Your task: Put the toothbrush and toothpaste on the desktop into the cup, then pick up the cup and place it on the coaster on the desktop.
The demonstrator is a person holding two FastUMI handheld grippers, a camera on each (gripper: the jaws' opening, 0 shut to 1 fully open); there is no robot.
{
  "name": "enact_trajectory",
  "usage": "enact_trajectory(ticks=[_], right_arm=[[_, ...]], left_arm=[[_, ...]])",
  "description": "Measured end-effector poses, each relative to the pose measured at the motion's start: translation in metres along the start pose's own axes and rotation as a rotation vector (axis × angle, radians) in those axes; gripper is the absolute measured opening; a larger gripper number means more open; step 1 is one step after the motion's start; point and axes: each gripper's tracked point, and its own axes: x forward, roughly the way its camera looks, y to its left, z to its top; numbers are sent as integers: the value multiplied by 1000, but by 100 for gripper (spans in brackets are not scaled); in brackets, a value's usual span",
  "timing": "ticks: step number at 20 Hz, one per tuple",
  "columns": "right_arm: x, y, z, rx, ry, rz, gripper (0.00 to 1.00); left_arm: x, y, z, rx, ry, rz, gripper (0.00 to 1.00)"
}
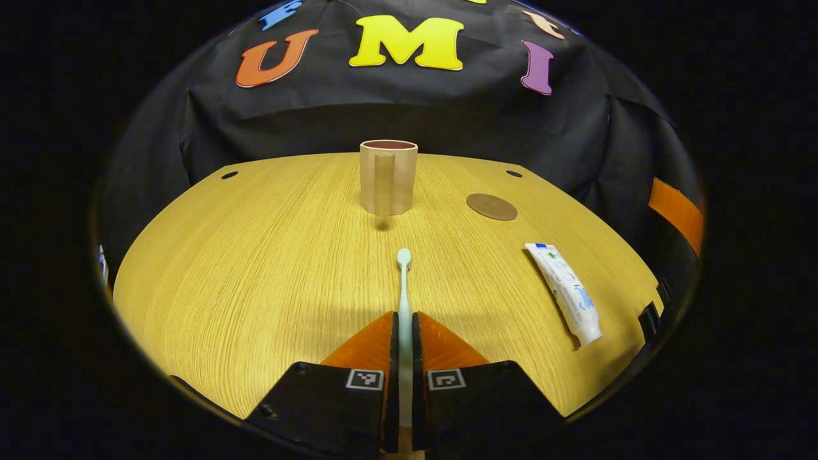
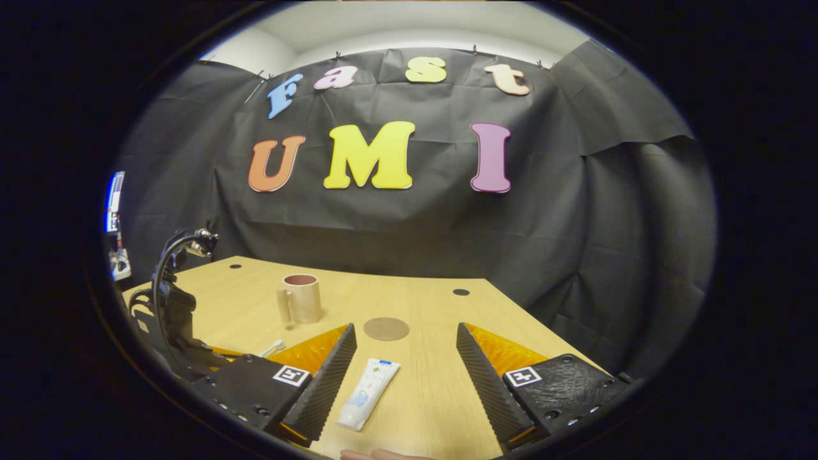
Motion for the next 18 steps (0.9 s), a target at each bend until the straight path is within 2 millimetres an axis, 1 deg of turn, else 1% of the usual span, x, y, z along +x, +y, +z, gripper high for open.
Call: enact_trajectory(ticks=[1,3,4,5,7,8,9,11,12,14,16,17,18], right_arm=[[1,1,2,-5,1,-1,95],[3,4,5,-11,2,-2,95],[4,7,6,-8,4,1,97],[5,9,6,-5,10,2,97],[11,13,-1,-5,34,-2,97],[14,17,-8,-5,53,-1,95],[18,20,-17,-8,78,1,95],[27,31,-42,-7,149,22,95],[31,33,-56,-6,196,24,95],[37,35,-83,5,280,19,96],[44,34,-106,22,353,0,98],[45,32,-116,34,390,-9,96],[44,31,-126,49,428,-19,98]], left_arm=[[-4,1,4,-7,-23,-3,11],[-13,10,20,5,-104,21,10],[-21,14,30,12,-146,37,10],[-29,16,39,13,-188,40,10],[-46,15,53,9,-252,31,10],[-54,17,61,11,-280,30,10],[-62,18,68,20,-308,39,10],[-79,23,83,49,-374,66,10],[-87,23,90,63,-404,69,10],[-100,22,98,81,-447,70,10],[-107,21,101,83,-464,69,10],[-108,24,101,82,-463,73,10],[-108,25,102,81,-464,73,10]])
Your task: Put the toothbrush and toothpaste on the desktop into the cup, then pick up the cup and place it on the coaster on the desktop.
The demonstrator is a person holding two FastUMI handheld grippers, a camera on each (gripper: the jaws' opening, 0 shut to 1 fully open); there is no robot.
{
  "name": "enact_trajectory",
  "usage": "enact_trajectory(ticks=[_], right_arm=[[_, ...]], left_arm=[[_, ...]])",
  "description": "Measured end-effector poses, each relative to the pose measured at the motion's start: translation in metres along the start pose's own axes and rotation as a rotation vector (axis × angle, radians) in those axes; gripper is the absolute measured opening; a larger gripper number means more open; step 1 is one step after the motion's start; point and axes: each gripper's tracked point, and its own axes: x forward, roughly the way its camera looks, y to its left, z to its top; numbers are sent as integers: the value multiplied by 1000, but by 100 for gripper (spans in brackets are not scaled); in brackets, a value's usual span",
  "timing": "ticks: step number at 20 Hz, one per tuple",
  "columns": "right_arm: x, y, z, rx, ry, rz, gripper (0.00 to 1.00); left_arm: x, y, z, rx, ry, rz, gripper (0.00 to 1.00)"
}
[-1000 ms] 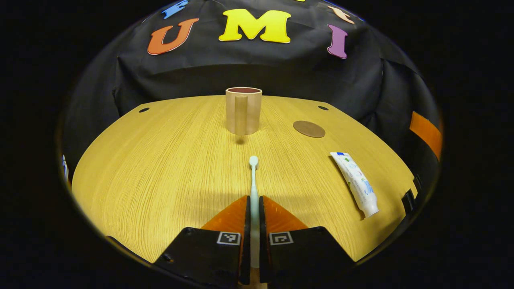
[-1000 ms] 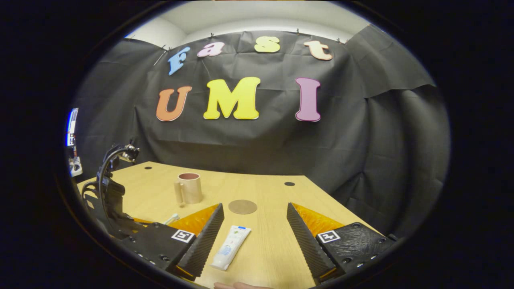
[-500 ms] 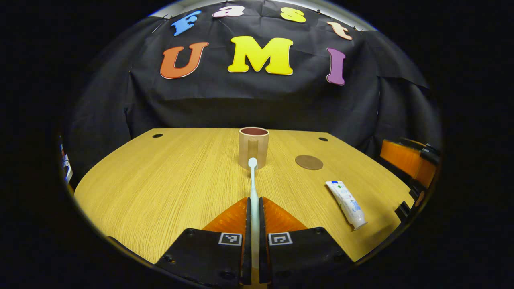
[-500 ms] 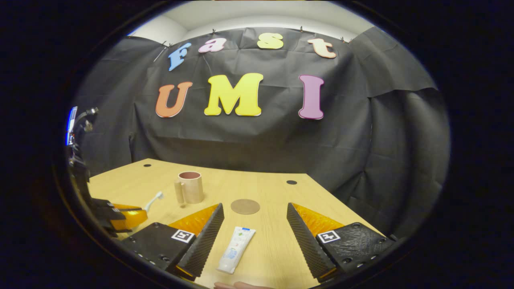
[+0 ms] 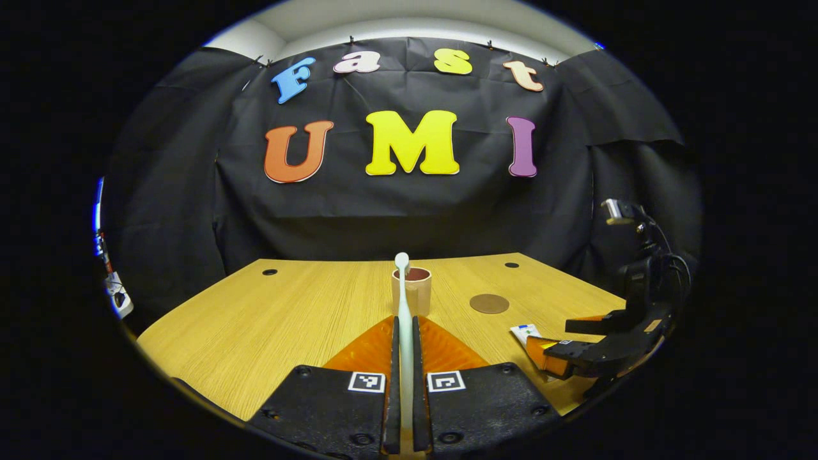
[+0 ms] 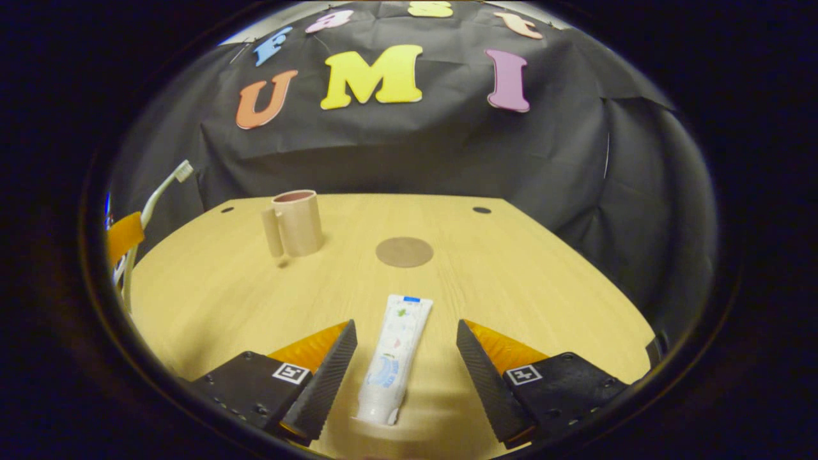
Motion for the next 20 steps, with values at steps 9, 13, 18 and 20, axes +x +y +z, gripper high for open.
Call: enact_trajectory(ticks=[9,13,18,20], right_arm=[[11,14,-15,48,92,73,40],[7,21,-10,73,63,162,27],[-14,19,24,68,-139,204,27],[-25,17,40,74,-196,215,27]], left_arm=[[6,10,0,-17,5,23,10],[14,18,-1,-30,10,43,10],[28,17,9,-53,11,30,10],[39,17,12,-66,28,28,10]])
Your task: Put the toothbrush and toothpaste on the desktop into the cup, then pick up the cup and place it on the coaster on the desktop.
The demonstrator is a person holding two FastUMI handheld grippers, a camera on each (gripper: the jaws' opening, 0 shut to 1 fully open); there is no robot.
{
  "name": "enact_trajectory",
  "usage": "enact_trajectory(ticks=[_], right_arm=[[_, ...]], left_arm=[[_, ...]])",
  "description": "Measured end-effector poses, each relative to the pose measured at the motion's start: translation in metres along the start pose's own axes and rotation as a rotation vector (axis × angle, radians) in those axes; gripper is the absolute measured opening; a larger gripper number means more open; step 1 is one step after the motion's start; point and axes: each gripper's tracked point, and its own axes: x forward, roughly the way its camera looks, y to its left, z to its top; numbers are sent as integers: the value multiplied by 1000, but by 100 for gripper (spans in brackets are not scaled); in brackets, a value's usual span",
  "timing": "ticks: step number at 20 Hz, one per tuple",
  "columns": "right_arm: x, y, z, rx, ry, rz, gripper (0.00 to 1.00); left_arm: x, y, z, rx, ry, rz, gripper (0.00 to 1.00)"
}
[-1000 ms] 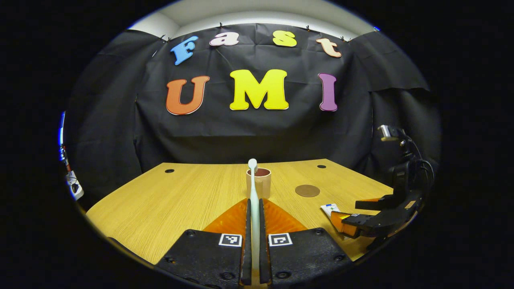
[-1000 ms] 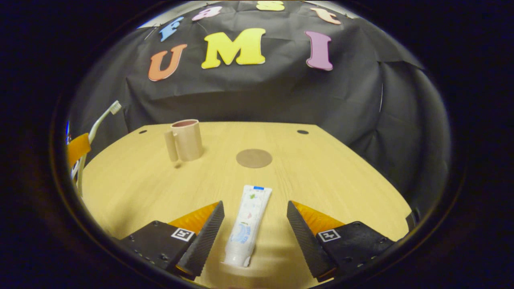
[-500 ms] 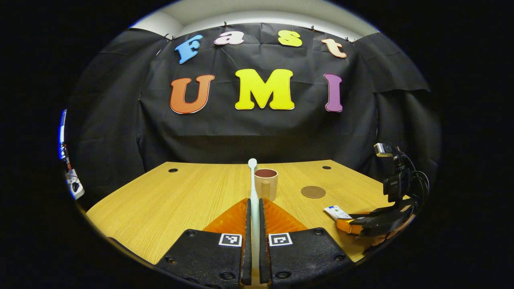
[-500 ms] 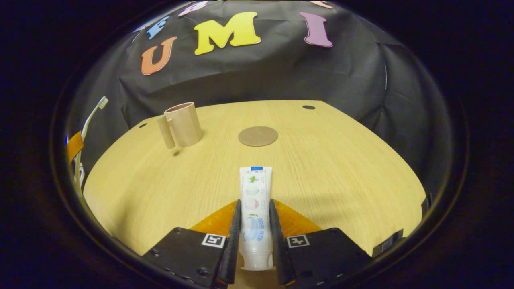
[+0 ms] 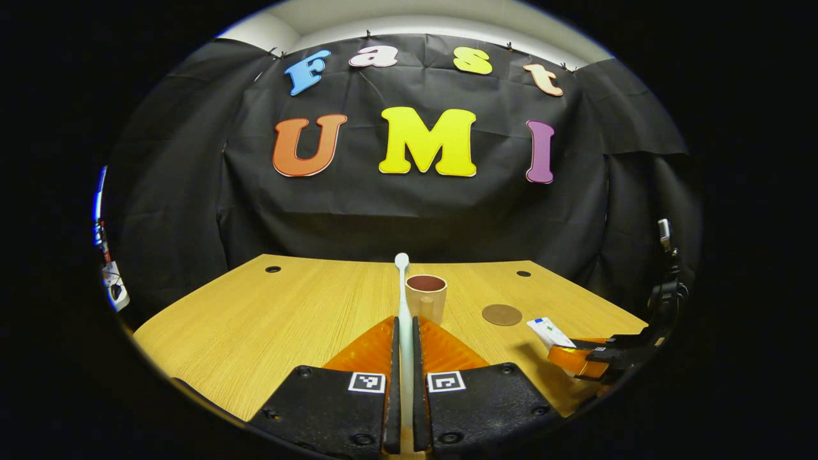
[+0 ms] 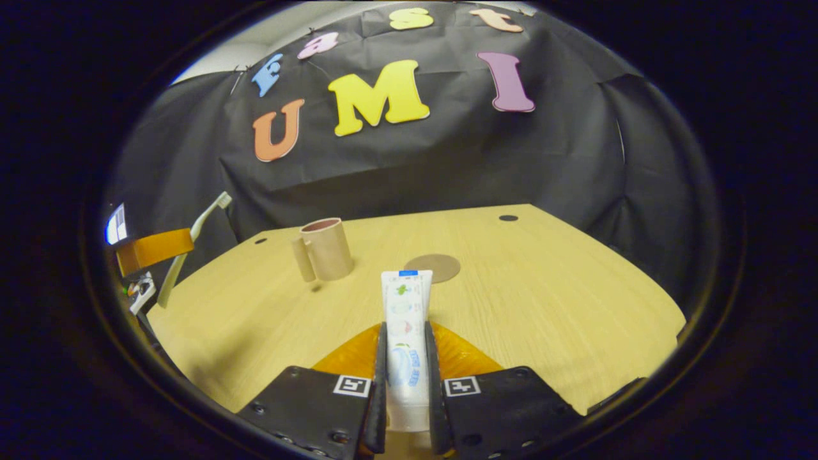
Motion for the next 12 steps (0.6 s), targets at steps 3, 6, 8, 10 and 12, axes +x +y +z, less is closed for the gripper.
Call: enact_trajectory(ticks=[3,6,8,10,12], right_arm=[[-14,0,32,-24,-81,8,27],[-27,3,65,-42,-149,14,29],[-36,10,84,-47,-190,49,27],[-45,12,94,-35,-227,72,27],[-53,12,98,-34,-247,86,27]], left_arm=[[18,0,9,-19,18,-5,10],[38,3,28,-21,5,3,10],[51,6,42,-4,-14,20,10],[63,9,57,9,-38,31,10],[78,7,72,12,-59,31,10]])
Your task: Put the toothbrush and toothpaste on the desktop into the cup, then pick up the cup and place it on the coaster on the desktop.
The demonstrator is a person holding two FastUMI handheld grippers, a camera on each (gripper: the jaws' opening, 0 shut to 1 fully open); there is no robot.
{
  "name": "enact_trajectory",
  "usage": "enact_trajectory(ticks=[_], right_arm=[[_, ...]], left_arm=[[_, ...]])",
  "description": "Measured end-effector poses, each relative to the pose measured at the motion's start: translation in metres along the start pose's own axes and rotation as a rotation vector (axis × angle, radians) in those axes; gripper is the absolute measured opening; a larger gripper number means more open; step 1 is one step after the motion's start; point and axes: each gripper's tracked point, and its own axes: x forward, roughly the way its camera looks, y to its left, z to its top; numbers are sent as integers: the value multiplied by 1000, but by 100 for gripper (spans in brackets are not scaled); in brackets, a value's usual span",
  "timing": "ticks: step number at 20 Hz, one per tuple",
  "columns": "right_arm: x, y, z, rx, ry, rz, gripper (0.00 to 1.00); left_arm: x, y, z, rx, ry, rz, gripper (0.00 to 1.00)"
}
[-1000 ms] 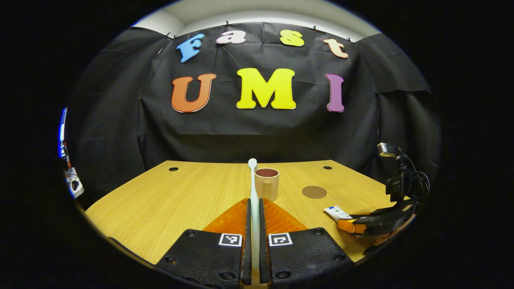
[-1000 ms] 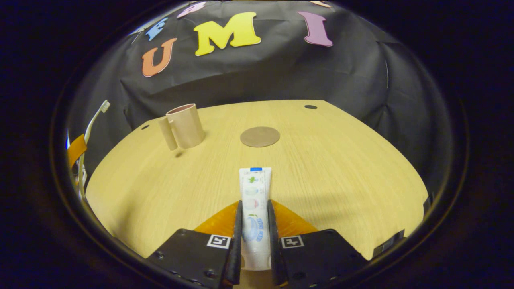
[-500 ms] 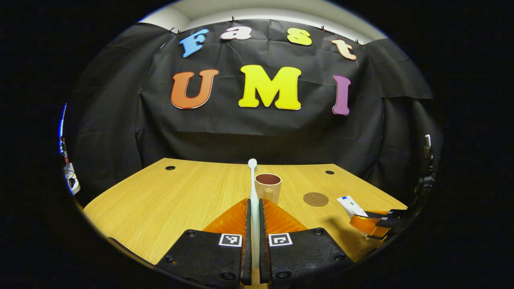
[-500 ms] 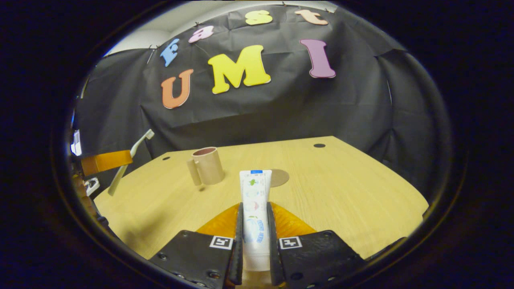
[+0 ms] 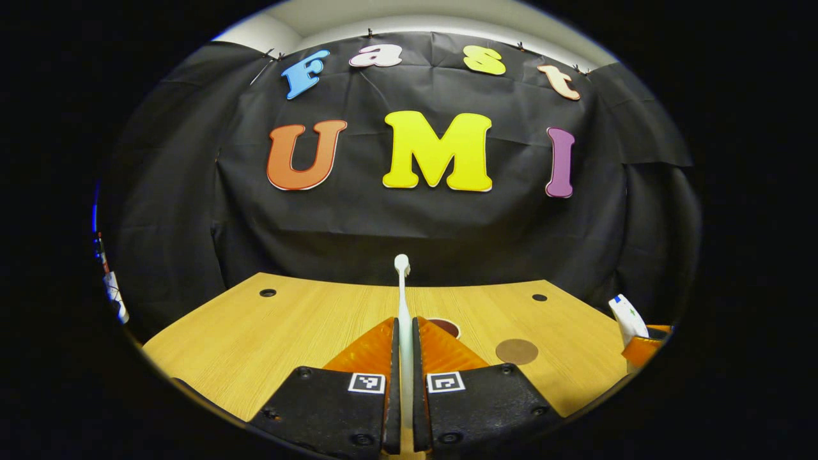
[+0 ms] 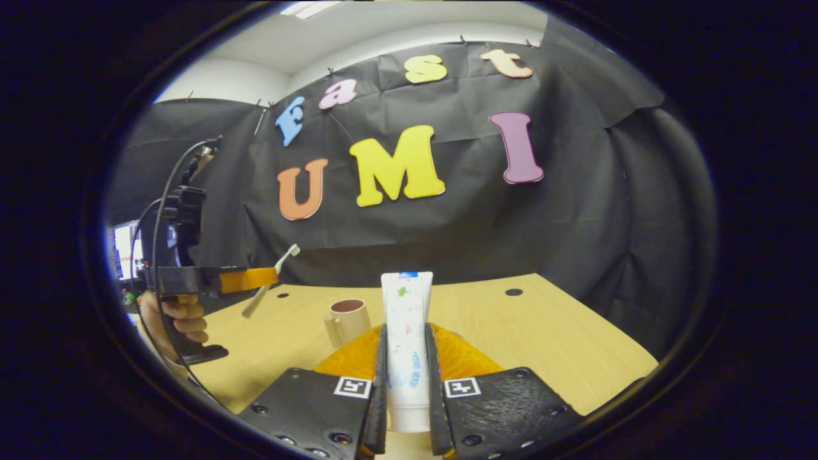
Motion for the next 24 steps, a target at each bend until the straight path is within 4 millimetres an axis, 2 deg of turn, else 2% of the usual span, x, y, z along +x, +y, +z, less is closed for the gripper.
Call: enact_trajectory(ticks=[4,5,9,13,20,24], right_arm=[[-4,-8,2,-40,-27,-5,24],[-3,-11,-1,-46,-23,-9,29],[4,-24,-12,-8,8,-18,27],[10,-41,-20,-10,22,-55,29],[10,-41,-29,9,38,-45,27],[11,-42,-32,8,44,-48,27]], left_arm=[[44,-13,20,5,-31,-29,10],[55,-16,23,19,-41,-34,10],[90,-25,23,57,-73,-41,11],[98,-34,15,24,-60,-62,11],[106,-39,9,37,-41,-70,11],[114,-38,-3,35,-7,-73,12]])
